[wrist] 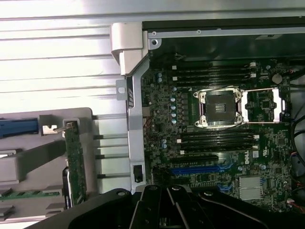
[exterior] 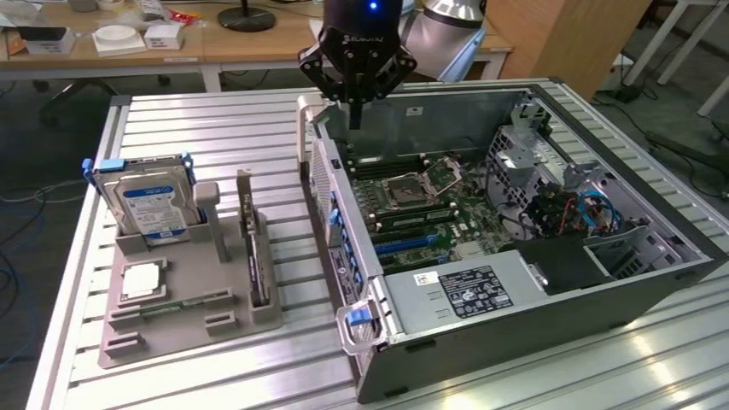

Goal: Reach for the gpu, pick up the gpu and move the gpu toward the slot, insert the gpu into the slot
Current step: 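Reach for the gpu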

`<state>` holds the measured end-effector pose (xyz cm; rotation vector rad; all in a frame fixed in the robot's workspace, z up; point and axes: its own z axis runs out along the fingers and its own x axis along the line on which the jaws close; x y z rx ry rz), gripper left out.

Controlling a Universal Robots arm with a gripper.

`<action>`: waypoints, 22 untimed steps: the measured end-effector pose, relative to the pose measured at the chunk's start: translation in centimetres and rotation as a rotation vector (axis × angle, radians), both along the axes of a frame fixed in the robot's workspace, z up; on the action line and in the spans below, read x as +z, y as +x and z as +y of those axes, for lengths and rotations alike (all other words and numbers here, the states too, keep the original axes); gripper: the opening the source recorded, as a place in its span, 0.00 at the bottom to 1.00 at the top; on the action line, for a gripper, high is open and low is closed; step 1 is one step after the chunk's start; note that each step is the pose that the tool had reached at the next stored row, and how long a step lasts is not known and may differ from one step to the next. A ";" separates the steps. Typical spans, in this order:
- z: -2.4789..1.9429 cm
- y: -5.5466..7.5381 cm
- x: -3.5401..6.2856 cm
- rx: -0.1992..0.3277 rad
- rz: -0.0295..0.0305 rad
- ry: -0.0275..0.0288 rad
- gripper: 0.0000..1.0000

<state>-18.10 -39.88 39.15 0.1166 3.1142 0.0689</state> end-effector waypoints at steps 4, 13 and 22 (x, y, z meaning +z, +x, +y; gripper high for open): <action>0.00 -0.4 -0.02 0.000 0.0001 0.0000 0.10; 0.00 -1.5 -0.06 0.000 0.0004 -0.0001 0.10; 0.00 -2.4 -0.11 0.000 0.0008 -0.0001 0.10</action>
